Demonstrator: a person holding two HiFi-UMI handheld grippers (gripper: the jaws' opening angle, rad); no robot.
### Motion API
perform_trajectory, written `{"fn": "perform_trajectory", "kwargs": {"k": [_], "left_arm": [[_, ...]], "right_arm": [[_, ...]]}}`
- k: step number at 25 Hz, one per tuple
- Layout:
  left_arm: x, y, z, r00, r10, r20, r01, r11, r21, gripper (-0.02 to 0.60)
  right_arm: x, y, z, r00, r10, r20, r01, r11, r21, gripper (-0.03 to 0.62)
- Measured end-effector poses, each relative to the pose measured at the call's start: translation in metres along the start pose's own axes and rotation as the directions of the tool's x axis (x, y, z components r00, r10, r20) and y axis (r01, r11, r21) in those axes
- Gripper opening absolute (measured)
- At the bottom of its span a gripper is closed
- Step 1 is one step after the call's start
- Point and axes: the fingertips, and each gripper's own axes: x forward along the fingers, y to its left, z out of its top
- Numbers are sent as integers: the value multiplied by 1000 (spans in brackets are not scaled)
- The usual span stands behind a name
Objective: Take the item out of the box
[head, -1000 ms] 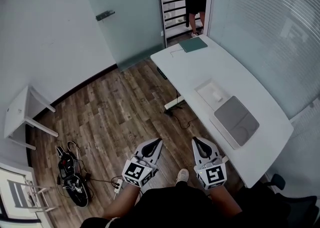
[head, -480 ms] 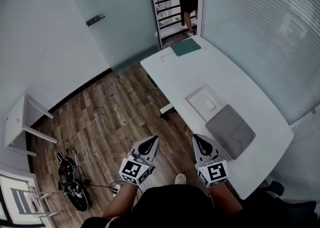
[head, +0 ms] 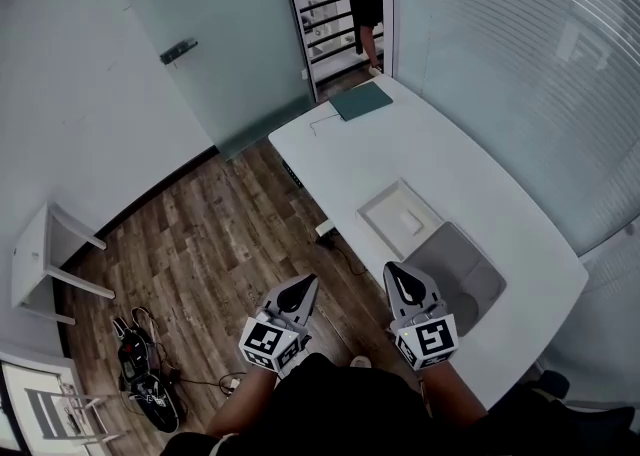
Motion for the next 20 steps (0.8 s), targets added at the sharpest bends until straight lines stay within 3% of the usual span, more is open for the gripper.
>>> {"fn": "perform_trajectory", "kwargs": {"k": [9,20], "left_arm": [[50,17,4,999,-36,-8,36,999,-15,12],[129,59,19,985,-167,-47,167,986,-6,12]], "right_arm": [[20,-32,-12,998,-52,-25,52,999,14,6],[59,-73,-20,979,-191,-66,192,981,13,5]]}}
